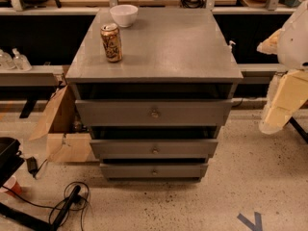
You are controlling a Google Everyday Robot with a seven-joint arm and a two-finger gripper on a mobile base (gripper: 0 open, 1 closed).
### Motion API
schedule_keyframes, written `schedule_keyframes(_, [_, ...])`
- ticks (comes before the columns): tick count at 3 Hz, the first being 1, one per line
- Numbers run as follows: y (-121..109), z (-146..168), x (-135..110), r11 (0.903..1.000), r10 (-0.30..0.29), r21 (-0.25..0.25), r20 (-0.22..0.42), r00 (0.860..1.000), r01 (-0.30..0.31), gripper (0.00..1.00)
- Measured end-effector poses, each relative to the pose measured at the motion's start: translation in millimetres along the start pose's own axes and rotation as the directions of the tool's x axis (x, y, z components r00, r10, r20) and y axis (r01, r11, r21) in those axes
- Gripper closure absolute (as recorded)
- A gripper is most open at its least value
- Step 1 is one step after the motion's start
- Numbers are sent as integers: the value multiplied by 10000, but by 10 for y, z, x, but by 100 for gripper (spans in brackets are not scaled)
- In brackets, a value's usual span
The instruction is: Open middle drawer
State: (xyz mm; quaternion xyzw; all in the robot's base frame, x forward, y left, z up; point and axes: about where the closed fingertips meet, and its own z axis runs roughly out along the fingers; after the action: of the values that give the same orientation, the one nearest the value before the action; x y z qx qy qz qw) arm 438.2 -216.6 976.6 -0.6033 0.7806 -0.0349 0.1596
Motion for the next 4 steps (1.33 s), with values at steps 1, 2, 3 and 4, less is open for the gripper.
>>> schedule_keyframes(1, [0,0,0,10000,0,0,0,10000,0,0])
schedule_keyframes(2, [3,273,127,9999,111,93,-58,9999,-110,0])
schedule_keyframes(3, [-100,898,471,9996,-155,229,-555,9983,168,0])
schedule_keyframes(4, [-217,1320,766,9996,-163,230,-691,9975,179,0])
